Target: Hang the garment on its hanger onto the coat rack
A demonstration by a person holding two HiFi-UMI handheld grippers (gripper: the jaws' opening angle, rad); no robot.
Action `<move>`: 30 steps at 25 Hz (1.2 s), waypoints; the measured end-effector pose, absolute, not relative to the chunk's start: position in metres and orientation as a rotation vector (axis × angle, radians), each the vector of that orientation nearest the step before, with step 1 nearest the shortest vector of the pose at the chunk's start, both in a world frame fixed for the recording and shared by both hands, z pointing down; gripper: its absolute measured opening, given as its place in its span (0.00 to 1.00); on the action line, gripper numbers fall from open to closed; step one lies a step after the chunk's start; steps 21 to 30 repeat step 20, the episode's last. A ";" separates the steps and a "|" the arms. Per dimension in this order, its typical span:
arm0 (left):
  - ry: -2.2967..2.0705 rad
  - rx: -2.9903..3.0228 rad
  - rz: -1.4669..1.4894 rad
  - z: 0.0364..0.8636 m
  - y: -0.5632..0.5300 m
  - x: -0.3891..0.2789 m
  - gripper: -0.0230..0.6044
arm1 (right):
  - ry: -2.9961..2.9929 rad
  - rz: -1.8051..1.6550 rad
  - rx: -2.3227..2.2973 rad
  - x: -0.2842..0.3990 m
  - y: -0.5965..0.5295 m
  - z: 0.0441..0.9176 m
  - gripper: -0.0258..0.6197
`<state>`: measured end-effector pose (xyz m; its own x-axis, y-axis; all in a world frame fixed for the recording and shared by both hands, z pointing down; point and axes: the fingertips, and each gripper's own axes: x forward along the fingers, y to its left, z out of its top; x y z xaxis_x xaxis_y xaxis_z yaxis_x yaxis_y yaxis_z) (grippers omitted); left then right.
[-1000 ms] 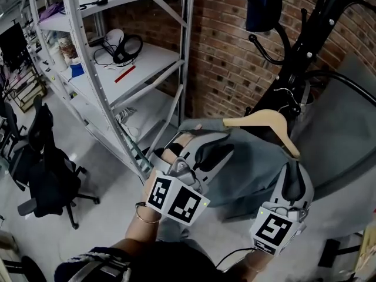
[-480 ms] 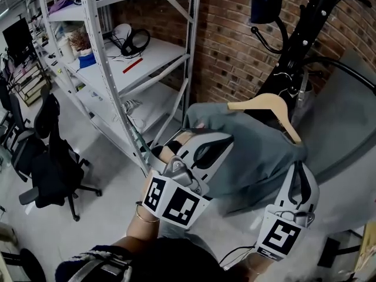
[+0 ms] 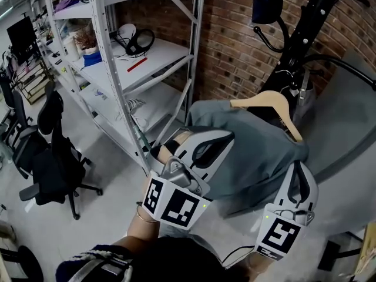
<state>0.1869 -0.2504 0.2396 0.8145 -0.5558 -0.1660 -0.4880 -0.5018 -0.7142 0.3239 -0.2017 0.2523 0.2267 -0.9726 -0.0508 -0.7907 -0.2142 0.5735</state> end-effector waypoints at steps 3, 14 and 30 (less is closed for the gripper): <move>0.782 -2.190 -0.101 0.239 -0.252 0.183 0.04 | -1.633 -0.573 2.070 0.321 -0.205 0.254 0.08; 0.775 -2.189 -0.148 0.246 -0.261 0.185 0.04 | -1.641 -0.565 2.073 0.321 -0.211 0.256 0.08; 0.782 -2.183 -0.155 0.247 -0.270 0.190 0.04 | -1.654 -0.536 2.087 0.327 -0.217 0.259 0.08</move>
